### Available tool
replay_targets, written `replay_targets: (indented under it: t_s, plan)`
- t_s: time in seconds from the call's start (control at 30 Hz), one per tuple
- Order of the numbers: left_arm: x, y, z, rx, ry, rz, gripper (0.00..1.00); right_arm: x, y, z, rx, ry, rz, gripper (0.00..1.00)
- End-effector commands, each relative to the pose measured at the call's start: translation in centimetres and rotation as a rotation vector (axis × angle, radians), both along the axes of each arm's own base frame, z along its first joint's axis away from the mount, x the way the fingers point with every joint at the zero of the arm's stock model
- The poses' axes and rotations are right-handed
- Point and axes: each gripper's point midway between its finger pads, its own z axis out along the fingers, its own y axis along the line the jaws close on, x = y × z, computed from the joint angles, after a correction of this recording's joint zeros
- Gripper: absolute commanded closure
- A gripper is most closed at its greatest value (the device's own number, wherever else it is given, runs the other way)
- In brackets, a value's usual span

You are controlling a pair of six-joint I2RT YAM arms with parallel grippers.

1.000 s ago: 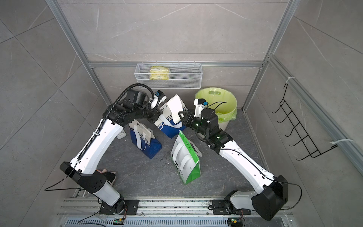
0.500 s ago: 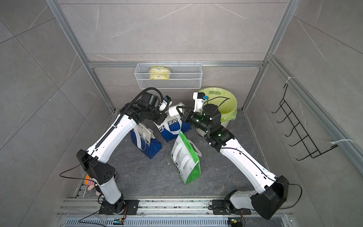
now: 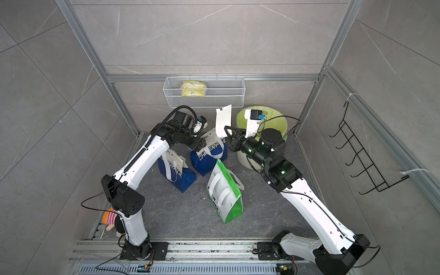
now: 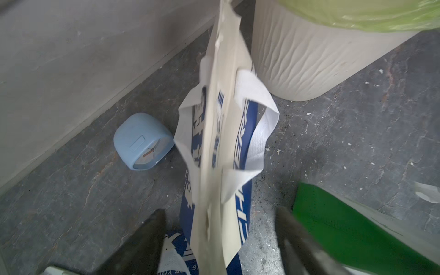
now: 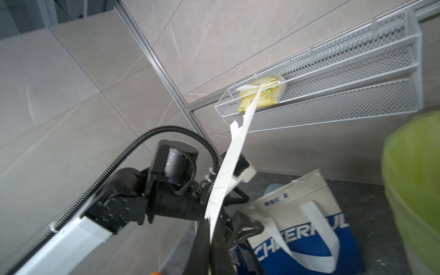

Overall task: Shred takeout receipts and throw away
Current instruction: Tear off the takeout receipt from the takeout bag, then shred the takeout receipt.

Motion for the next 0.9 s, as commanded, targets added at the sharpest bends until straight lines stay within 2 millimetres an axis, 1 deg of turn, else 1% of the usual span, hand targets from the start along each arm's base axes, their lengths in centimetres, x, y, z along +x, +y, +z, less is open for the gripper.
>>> replay_targets:
  t_s: [0.0, 0.1, 0.2, 0.23, 0.33, 0.4, 0.47, 0.5, 0.6, 0.7, 0.8, 0.87]
  plan:
    - [-1.9, -0.5, 7.2, -0.143, -0.138, -0.047, 0.16, -0.5, -1.9, -1.4, -0.285, -0.116, -0.076, 1.0]
    - [-3.6, -0.6, 9.8, -0.184, -0.217, -0.114, 0.14, -1.6, -2.1, -2.1, -0.483, -0.247, -0.035, 1.0]
    - [-5.5, -0.7, 12.4, -0.218, -0.353, -0.194, 0.16, -2.5, -2.4, -2.5, -0.647, -0.37, -0.004, 1.0]
    - [-6.6, -0.8, 13.4, -0.239, -0.401, -0.241, 0.17, -2.9, -2.3, -2.7, -0.702, -0.409, 0.021, 1.0]
    - [-10.3, -1.9, 15.1, -0.278, -0.535, -0.413, 0.18, -4.3, -1.7, -3.5, -0.86, -0.533, 0.129, 1.0]
    - [-12.1, -2.3, 16.1, -0.287, -0.619, -0.474, 0.18, -4.7, -1.9, -3.6, -0.932, -0.591, 0.147, 1.0]
    - [-13.4, -2.5, 17.0, -0.291, -0.66, -0.515, 0.19, -4.9, -2.1, -3.9, -1.019, -0.636, 0.171, 1.0]
    - [-13.9, -2.6, 17.4, -0.293, -0.673, -0.533, 0.18, -5.1, -2.2, -4.6, -1.073, -0.643, 0.201, 1.0]
    - [-15.2, -3.0, 18.2, -0.285, -0.698, -0.585, 0.19, -5.7, -2.4, -5.2, -1.179, -0.709, 0.254, 1.0]
    - [-16.4, -3.8, 18.3, -0.247, -0.738, -0.64, 0.18, -5.9, -2.5, -5.2, -1.256, -0.793, 0.275, 1.0]
    - [-17.7, -5.0, 18.1, -0.219, -0.766, -0.701, 0.18, -5.5, -2.3, -4.4, -1.266, -0.823, 0.26, 1.0]
    - [-17.9, -5.4, 18.2, -0.216, -0.767, -0.709, 0.18, -5.7, -1.8, -4.2, -1.254, -0.832, 0.284, 1.0]
